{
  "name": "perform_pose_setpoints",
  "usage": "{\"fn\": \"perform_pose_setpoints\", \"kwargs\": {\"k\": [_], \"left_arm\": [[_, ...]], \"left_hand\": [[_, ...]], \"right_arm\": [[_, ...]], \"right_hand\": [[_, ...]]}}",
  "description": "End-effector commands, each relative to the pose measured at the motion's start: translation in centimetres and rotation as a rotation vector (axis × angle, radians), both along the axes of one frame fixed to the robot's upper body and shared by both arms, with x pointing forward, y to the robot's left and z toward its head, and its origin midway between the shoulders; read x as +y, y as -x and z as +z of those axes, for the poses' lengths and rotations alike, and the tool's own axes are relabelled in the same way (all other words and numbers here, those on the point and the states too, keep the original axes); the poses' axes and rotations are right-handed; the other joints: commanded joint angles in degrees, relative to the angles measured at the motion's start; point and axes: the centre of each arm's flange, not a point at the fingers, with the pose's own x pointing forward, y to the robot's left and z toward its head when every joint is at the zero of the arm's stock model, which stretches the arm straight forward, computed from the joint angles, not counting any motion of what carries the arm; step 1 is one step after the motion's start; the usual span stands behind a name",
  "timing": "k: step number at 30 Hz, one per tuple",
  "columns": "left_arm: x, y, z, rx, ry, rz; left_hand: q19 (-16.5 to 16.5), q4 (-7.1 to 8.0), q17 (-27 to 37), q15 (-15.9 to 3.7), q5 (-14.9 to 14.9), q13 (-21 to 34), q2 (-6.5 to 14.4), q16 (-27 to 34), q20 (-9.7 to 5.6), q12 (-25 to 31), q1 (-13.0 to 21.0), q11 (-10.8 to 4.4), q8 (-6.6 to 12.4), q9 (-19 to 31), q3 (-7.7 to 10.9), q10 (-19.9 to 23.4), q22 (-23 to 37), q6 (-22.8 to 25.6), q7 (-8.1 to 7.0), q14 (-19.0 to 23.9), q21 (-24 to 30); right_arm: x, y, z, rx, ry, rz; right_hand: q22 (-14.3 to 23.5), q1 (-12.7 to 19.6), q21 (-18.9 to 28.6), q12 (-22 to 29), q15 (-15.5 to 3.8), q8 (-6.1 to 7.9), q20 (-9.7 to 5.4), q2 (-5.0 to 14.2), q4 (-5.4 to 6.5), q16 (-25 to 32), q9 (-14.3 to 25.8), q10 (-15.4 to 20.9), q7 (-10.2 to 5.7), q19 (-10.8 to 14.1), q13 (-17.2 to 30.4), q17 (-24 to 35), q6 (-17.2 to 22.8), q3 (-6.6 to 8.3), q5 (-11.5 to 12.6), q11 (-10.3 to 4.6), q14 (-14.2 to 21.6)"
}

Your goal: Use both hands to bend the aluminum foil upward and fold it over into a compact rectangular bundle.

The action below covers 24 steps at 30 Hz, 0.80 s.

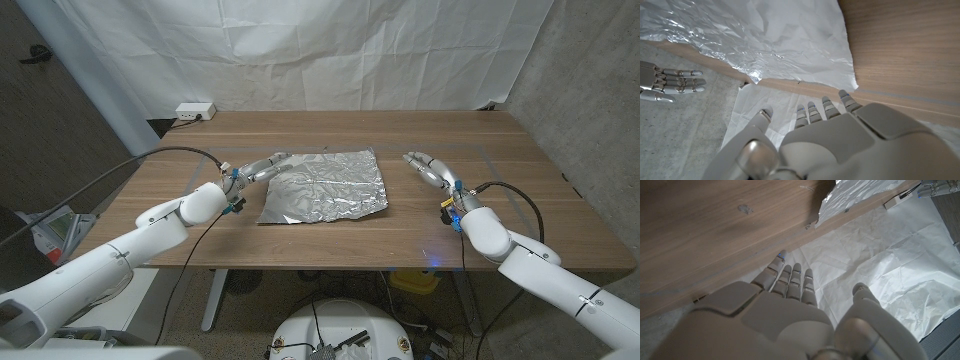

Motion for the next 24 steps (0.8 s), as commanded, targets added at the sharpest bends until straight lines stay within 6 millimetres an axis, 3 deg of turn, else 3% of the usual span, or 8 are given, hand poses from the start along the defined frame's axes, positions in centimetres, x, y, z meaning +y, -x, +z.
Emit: {"fn": "perform_pose_setpoints", "kwargs": {"k": [1,5,9,14,24], "left_arm": [[0.5,0.5,-0.1,0.022,-0.115,0.046],[1.0,1.1,-0.1,-0.001,-0.143,0.071],[1.4,1.5,-0.1,0.000,-0.167,0.099],[1.7,1.7,-0.3,-0.005,-0.194,0.132],[2.0,1.4,-0.6,-0.016,-0.276,0.186]], "left_hand": [[0.38,-1.49,-0.04,-0.99,-0.21,0.20,0.04,0.02,-0.65,-0.03,1.51,-0.47,0.48,0.09,0.26,1.29,0.14,1.67,-0.21,1.35,-0.16],[1.69,-3.55,-0.03,-1.36,-0.40,0.27,0.04,0.11,-0.74,0.55,3.25,-0.41,1.16,0.17,0.62,4.38,0.16,5.75,0.08,3.77,-0.18],[2.20,-4.29,-0.03,-1.58,-0.48,0.31,0.05,0.23,-0.48,0.77,3.86,-0.46,1.21,0.21,0.74,5.65,0.17,6.87,0.32,4.99,-0.20],[2.37,-4.89,0.00,-1.32,-0.57,0.37,0.15,0.22,-0.33,1.01,4.32,-0.38,1.40,0.27,0.85,7.04,0.20,8.48,0.58,5.95,-0.34],[2.85,-5.09,0.26,-2.73,-0.76,0.59,0.64,0.04,-0.18,1.21,4.07,0.33,2.79,0.46,0.89,9.88,0.27,15.98,0.65,7.85,-0.81]], "right_arm": [[0.0,1.5,-0.8,-0.070,0.011,-0.160],[0.2,2.2,-0.9,-0.093,0.022,-0.211],[0.4,3.0,-0.7,-0.112,0.044,-0.249],[0.8,3.8,-0.7,-0.124,0.060,-0.278],[1.9,4.6,-1.0,-0.120,0.111,-0.349]], "right_hand": [[0.22,1.52,0.99,1.02,0.28,0.93,0.73,-0.10,-1.86,0.91,0.28,4.42,0.45,4.33,0.17,0.27,4.07,0.43,-0.51,0.41,4.88],[0.29,2.38,1.42,1.54,0.40,1.34,2.07,-0.34,-3.08,1.79,0.35,7.83,0.68,7.10,0.29,0.45,7.08,0.63,-0.76,1.04,9.44],[0.37,2.60,1.65,2.06,0.55,1.77,2.43,-0.50,-3.58,2.34,0.40,10.32,0.98,8.60,0.41,0.63,9.35,0.65,-0.87,1.03,12.15],[0.51,3.36,2.33,2.75,0.33,2.25,2.78,-0.44,-4.40,3.54,0.46,13.45,1.08,11.39,0.60,1.03,12.26,0.71,-1.02,1.17,16.28],[1.02,6.24,4.00,5.50,-1.10,3.46,3.07,-0.07,-6.02,8.01,0.64,21.75,1.11,16.96,1.58,3.46,19.60,0.77,-1.14,1.64,26.31]]}}
